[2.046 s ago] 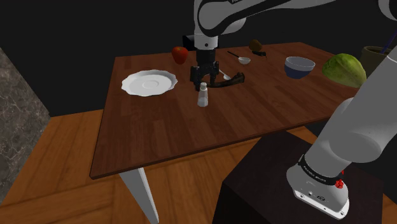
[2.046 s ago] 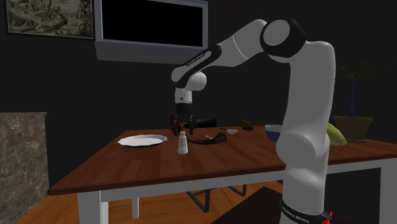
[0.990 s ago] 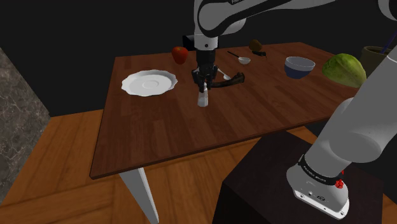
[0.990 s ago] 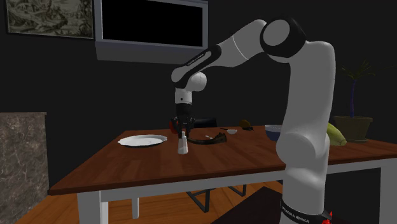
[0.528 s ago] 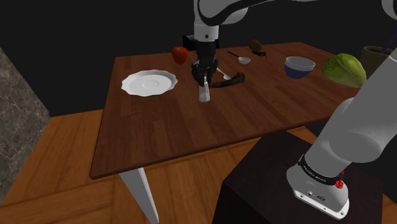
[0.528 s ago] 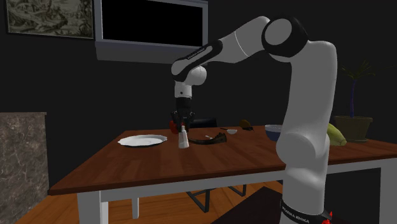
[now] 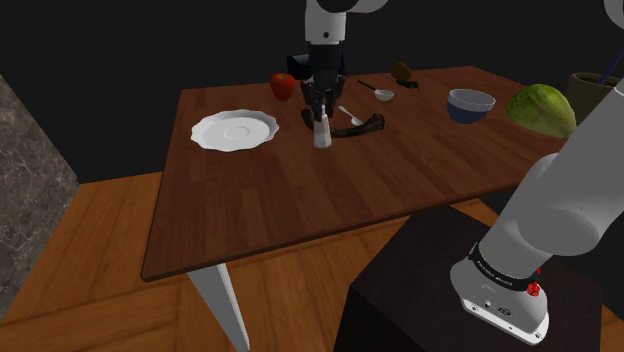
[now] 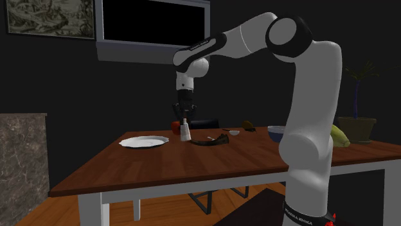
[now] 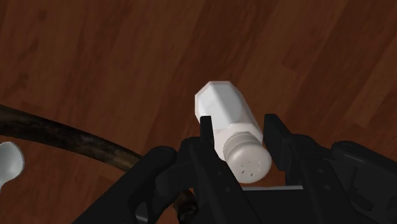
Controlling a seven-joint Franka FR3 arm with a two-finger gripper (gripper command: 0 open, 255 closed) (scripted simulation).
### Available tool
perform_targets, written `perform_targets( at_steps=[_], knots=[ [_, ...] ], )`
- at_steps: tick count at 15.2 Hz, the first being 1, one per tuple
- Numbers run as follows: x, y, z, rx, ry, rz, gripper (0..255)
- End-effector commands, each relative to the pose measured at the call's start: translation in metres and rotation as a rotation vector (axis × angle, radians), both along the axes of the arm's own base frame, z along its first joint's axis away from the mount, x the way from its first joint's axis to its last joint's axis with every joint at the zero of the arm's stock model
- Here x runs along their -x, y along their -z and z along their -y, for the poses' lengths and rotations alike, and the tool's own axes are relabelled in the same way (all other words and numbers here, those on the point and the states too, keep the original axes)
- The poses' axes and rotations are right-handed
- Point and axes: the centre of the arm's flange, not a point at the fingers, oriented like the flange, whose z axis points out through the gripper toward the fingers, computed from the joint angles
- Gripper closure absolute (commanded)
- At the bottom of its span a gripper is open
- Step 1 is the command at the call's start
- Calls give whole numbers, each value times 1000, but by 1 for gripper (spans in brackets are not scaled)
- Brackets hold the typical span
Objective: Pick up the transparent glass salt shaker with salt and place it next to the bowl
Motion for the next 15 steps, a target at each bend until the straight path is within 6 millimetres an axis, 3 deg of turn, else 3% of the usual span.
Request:
perform_targets(
  at_steps=[1,15],
  knots=[
    [1,-11,1,0,0,0,255],
    [1,-85,1,0,0,0,255]
  ],
)
